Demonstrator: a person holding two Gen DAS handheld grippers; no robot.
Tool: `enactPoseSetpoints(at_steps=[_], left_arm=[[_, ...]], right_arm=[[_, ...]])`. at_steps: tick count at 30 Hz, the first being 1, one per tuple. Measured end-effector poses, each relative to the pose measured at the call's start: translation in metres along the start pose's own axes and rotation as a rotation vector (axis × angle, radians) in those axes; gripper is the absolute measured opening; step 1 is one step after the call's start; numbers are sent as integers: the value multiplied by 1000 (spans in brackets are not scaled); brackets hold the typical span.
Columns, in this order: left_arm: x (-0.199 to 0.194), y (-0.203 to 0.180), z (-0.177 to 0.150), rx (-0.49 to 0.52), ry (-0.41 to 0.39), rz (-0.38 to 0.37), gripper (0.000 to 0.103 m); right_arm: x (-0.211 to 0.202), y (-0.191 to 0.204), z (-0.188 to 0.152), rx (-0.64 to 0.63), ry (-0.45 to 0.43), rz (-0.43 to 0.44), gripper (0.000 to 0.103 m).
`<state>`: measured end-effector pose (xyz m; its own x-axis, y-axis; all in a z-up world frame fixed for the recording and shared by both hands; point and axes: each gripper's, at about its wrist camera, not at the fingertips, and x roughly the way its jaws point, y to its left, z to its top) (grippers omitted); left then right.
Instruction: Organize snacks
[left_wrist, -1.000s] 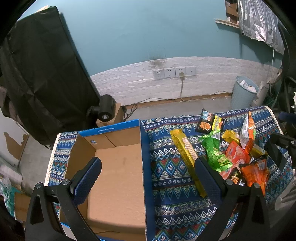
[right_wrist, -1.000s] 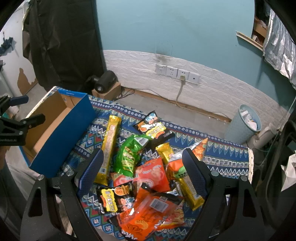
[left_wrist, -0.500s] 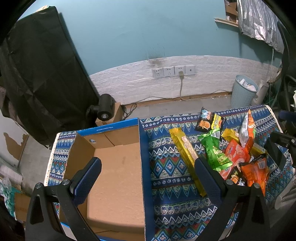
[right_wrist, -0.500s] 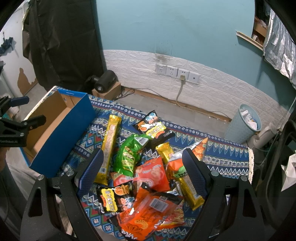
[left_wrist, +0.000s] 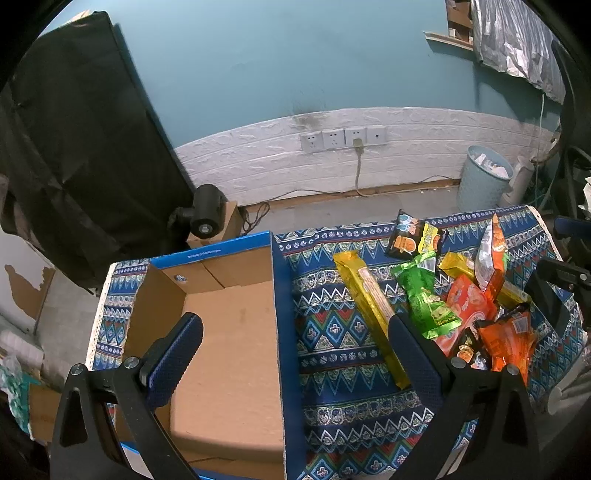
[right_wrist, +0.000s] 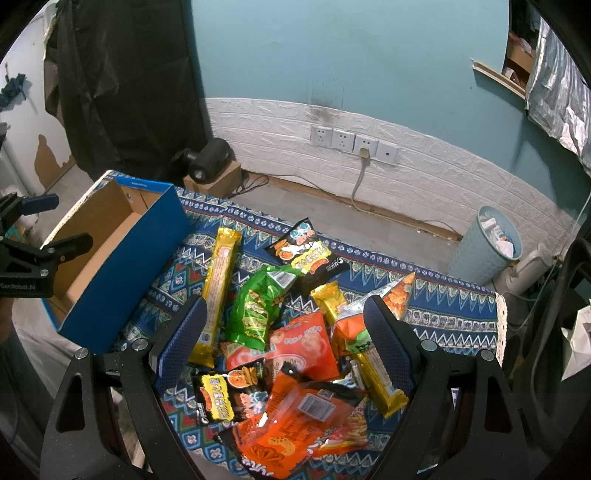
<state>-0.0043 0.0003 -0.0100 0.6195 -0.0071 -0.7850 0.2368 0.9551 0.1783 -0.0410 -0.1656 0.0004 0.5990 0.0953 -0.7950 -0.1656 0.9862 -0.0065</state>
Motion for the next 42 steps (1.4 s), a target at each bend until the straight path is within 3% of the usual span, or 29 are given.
enactPoseSetpoints(at_steps=[25,42], left_arm=[[2,-10,4,12,16,-18,101],[36,-30,13,34,92,-32,101]], right_arm=[[4,-9,3,24,37,9,86],[20,-34,4,59,86,-25,86]])
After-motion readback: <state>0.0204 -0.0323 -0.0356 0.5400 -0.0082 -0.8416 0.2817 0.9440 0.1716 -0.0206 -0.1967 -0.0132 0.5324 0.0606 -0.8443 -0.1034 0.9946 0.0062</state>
